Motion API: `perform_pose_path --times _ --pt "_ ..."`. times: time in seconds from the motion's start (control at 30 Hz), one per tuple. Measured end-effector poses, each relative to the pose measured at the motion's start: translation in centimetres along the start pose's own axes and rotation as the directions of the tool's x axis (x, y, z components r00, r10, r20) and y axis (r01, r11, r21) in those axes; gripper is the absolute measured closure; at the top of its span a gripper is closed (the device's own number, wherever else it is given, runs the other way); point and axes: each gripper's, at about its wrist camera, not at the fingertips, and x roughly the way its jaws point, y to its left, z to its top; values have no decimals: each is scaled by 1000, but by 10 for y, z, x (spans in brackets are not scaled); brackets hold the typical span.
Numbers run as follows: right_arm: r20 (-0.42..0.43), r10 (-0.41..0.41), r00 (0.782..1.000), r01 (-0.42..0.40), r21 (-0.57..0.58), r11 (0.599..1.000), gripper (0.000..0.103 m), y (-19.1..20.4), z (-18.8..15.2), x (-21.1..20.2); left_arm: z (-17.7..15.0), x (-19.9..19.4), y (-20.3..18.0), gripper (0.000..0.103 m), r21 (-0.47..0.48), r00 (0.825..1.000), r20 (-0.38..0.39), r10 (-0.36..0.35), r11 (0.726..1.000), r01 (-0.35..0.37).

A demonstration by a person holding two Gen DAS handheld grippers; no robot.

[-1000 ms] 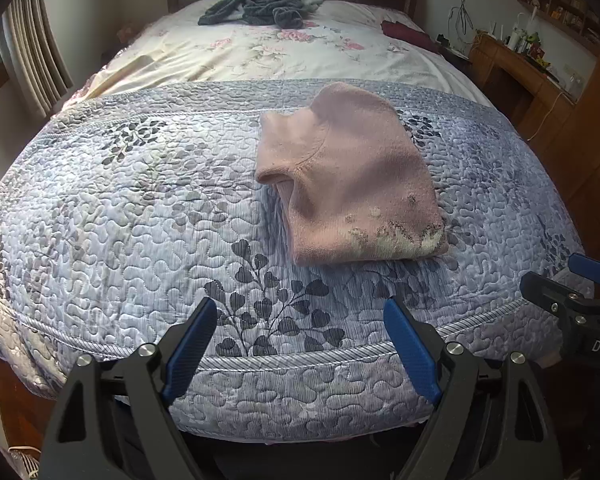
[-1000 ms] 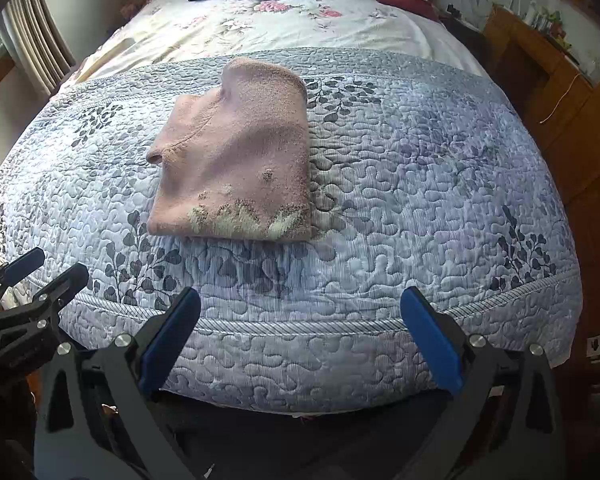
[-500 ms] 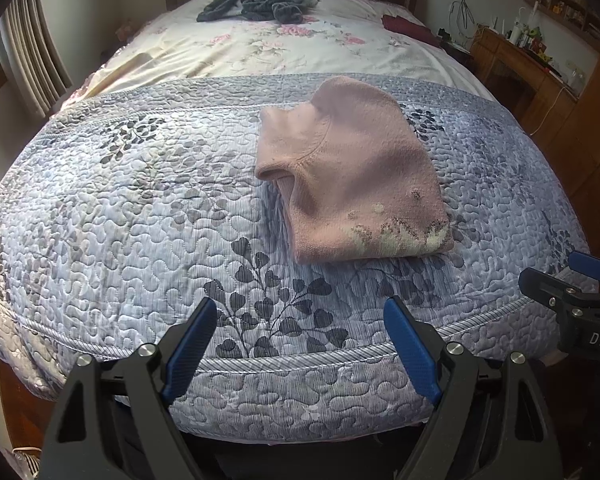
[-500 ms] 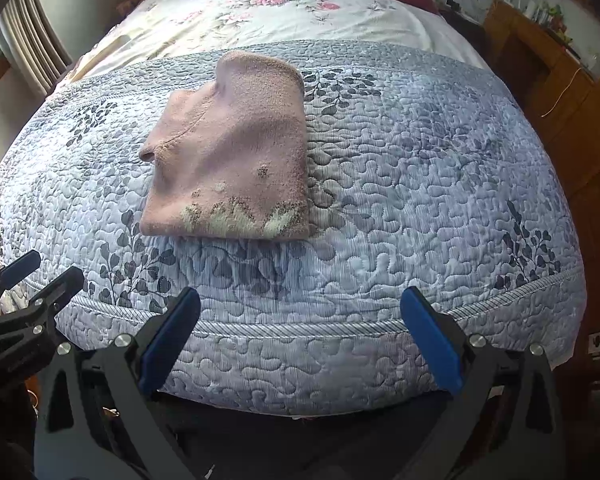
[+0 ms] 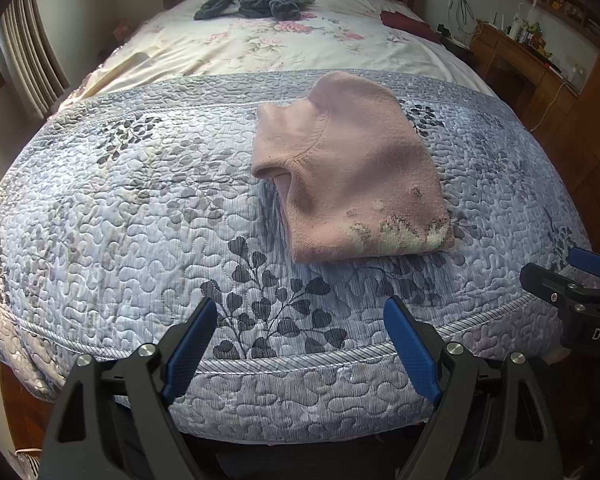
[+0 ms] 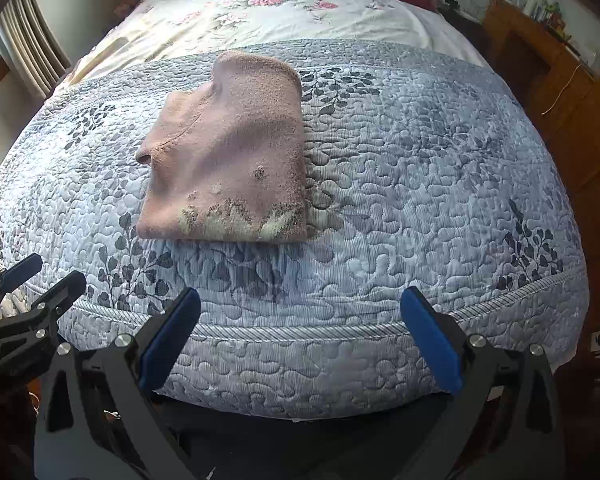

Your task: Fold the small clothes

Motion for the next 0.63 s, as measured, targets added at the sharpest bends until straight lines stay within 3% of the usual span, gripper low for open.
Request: perform_pose_path --times 0.63 --pt "-1 -6 1000 6 4 1000 3 -1 -2 3 0 1 0 17 -3 1000 -3 0 1000 0"
